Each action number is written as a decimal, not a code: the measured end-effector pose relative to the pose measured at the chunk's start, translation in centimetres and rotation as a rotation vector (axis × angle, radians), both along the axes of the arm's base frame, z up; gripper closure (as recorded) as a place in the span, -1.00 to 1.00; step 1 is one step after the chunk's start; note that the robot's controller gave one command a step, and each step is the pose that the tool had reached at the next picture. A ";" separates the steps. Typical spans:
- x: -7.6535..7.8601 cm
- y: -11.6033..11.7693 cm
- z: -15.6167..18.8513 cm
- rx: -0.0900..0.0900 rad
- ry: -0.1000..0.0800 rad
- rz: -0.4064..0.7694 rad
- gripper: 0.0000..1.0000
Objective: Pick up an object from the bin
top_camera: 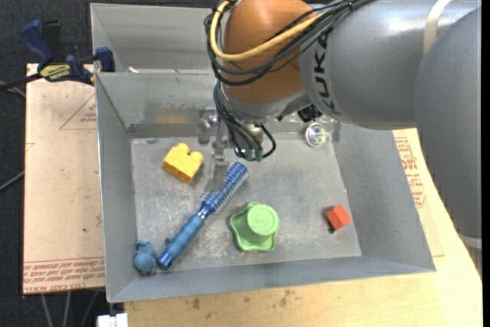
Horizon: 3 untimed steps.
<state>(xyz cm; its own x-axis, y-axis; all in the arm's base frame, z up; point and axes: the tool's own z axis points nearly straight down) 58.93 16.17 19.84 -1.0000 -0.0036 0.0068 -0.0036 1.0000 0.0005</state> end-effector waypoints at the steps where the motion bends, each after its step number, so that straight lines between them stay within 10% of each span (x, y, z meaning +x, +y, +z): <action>1: 0.7 -4.9 -10.5 -0.001 -0.001 0.199 -1.00; 2: 0.9 -4.7 -10.1 0.001 -0.008 0.199 1.00; 3: -0.2 -1.3 4.2 0.003 -0.017 0.204 1.00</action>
Offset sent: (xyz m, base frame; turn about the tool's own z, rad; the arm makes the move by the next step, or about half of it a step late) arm 0.0080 -0.0468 -0.1009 -0.2017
